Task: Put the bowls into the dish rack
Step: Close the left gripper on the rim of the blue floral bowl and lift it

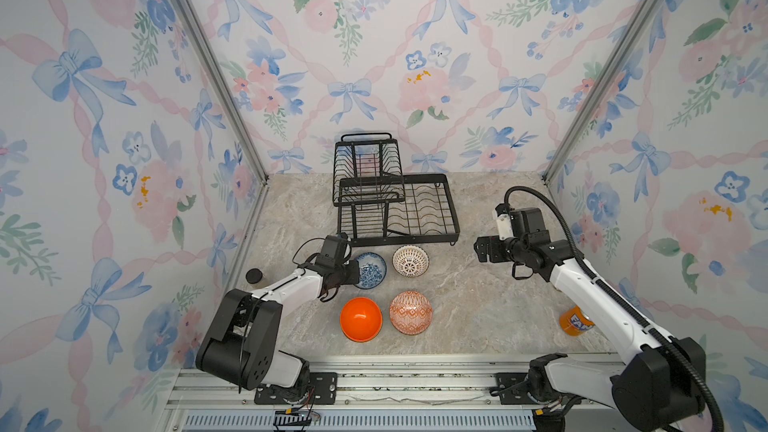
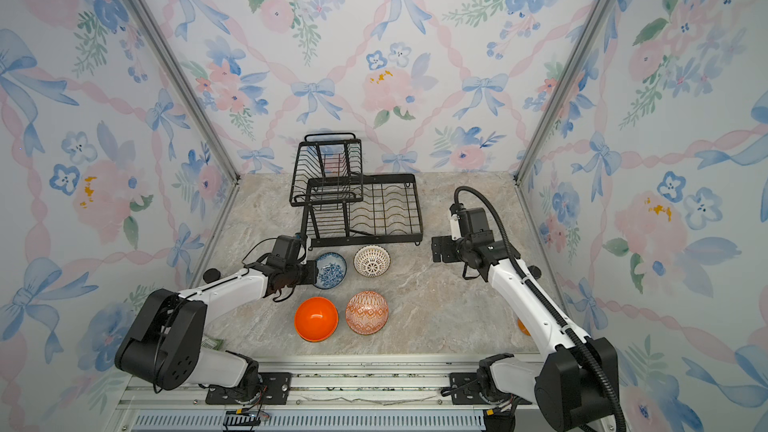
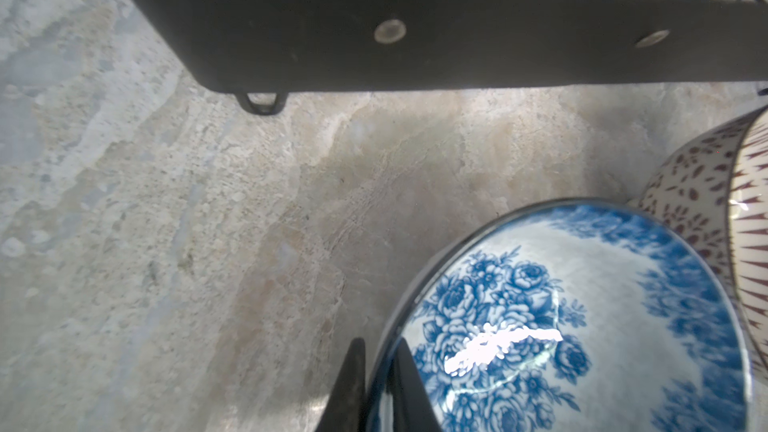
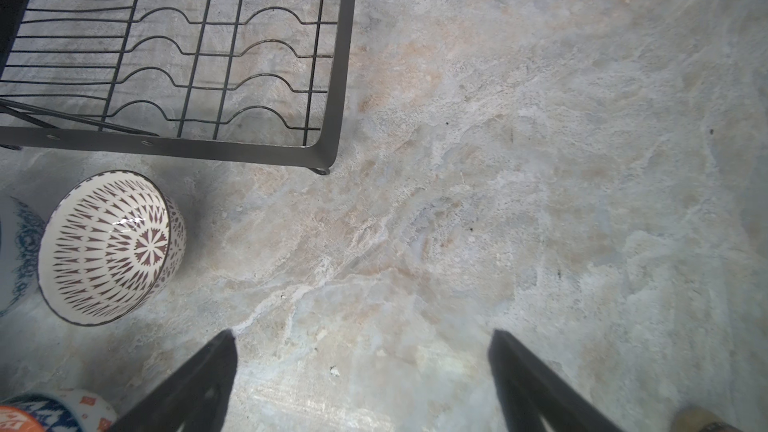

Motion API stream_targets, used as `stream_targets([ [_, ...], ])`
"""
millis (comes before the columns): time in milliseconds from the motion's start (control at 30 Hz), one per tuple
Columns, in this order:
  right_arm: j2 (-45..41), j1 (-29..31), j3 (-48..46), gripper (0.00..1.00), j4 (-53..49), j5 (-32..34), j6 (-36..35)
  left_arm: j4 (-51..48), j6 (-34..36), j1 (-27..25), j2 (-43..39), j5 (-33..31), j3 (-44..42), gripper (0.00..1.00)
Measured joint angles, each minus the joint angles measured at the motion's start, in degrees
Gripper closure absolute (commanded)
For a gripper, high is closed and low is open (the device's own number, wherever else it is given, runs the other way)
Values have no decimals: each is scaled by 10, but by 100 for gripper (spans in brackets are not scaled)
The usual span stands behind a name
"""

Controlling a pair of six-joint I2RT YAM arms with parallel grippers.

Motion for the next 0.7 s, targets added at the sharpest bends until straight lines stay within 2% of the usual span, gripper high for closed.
stream_targets([
  [200,0,0,0,3,0,-2,0,6,-2,0,0,7,0,100],
  [533,0,0,0,3,0,-4,0,-3,-1,7,-12,0,0,100],
  [700,0,0,0,3,0,-5,0,-27,3,9,-66,-10,0,100],
])
